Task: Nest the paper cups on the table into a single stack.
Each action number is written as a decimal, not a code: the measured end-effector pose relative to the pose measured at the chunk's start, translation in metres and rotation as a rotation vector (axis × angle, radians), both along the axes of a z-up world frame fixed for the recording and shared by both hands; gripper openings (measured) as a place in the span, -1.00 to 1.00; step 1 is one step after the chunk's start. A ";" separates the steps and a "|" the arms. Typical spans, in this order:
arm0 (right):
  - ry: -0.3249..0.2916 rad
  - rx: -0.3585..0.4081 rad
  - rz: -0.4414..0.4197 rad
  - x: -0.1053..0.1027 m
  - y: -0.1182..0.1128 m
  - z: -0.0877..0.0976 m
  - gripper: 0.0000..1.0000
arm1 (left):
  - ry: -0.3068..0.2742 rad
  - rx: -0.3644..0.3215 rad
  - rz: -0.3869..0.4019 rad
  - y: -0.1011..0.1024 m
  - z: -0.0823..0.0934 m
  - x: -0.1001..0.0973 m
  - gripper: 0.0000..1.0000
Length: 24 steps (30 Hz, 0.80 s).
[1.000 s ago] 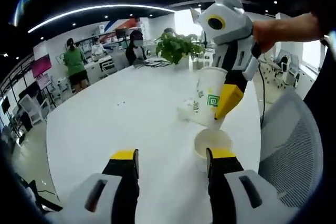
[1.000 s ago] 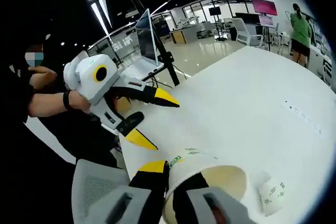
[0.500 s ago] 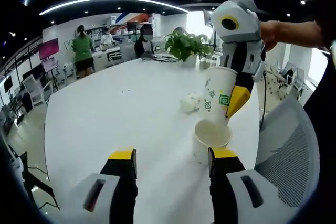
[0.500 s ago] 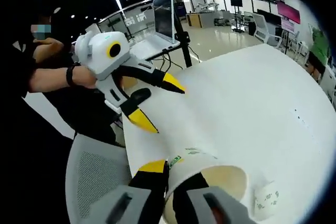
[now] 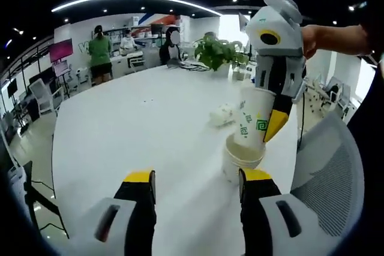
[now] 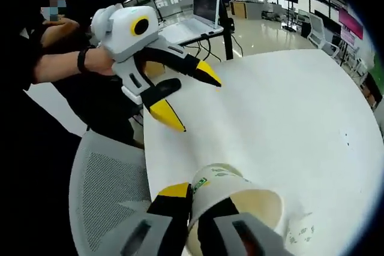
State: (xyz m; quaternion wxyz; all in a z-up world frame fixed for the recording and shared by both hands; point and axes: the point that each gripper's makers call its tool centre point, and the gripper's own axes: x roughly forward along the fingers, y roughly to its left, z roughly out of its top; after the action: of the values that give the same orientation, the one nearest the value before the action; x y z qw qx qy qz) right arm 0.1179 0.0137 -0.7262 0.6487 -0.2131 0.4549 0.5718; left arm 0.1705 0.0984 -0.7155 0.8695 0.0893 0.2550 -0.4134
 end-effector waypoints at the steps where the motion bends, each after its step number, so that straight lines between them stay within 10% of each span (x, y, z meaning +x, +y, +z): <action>1: 0.000 -0.005 0.003 -0.001 0.000 0.000 -1.00 | 0.001 0.001 0.000 0.002 -0.001 0.001 0.09; 24: 0.003 -0.127 0.062 -0.004 0.001 -0.029 -0.98 | 0.009 -0.008 0.022 0.011 -0.005 -0.005 0.08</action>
State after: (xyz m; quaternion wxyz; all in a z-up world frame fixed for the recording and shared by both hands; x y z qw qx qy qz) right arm 0.1143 0.0152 -0.7554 0.6151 -0.2669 0.4843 0.5620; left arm 0.1657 0.1092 -0.7203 0.8732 0.0810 0.2583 -0.4053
